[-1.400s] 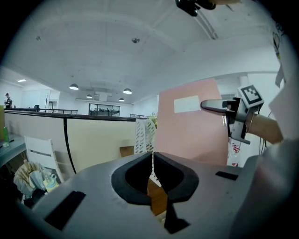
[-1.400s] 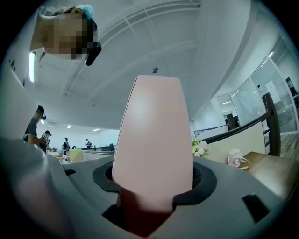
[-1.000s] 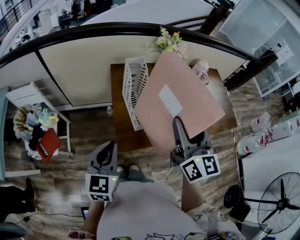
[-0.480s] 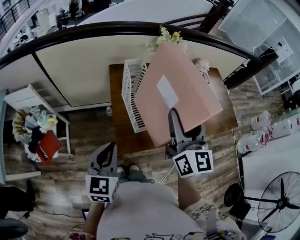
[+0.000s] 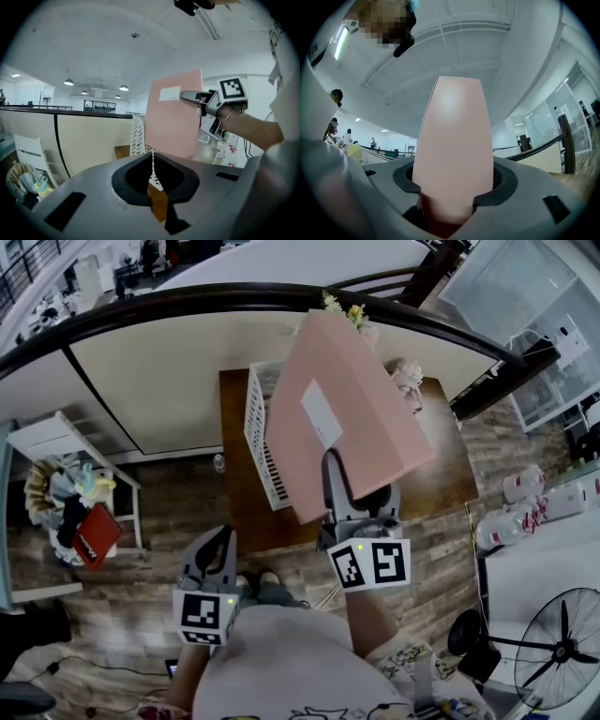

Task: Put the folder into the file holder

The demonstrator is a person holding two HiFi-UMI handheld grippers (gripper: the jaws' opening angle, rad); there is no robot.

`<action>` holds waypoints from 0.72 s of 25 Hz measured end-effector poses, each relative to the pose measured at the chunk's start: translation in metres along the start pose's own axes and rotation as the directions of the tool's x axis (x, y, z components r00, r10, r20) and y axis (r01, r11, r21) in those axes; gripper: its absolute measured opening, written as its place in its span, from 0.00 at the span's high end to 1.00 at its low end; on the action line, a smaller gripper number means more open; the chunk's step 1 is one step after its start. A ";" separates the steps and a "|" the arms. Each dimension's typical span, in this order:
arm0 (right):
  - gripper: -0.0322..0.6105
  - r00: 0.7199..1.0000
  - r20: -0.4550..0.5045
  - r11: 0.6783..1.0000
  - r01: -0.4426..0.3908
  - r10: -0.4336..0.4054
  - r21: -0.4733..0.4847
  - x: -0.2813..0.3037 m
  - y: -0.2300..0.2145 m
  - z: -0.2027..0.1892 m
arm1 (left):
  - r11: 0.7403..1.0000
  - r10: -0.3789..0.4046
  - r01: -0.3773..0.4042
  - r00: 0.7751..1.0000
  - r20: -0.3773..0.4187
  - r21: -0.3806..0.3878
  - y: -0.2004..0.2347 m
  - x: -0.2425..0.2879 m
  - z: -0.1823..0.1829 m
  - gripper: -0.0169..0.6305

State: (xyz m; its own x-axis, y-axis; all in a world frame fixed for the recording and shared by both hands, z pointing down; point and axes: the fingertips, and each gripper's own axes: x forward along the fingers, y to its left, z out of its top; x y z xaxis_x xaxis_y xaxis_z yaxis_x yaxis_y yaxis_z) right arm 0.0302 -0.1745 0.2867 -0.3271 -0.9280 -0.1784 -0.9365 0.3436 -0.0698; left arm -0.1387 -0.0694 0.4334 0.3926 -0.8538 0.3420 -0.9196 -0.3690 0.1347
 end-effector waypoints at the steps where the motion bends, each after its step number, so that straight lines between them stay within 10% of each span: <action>1: 0.53 1.000 0.009 1.000 0.000 0.000 -0.001 0.003 0.001 -0.001 | 1.000 0.002 -0.002 1.000 -0.001 0.000 0.001 0.001 0.000 0.95; 18: 0.53 0.995 0.100 0.999 -0.009 0.013 -0.038 0.033 0.010 -0.044 | 0.998 0.052 -0.053 0.997 -0.048 -0.021 0.025 0.009 -0.014 0.95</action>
State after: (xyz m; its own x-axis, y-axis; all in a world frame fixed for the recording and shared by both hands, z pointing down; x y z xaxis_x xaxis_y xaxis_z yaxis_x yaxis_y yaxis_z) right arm 0.0043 -0.2080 0.3235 -0.3247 -0.9046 -0.2763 -0.9377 0.3460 -0.0308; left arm -0.1585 -0.0811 0.4523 0.3433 -0.8531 0.3928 -0.9392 -0.3154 0.1357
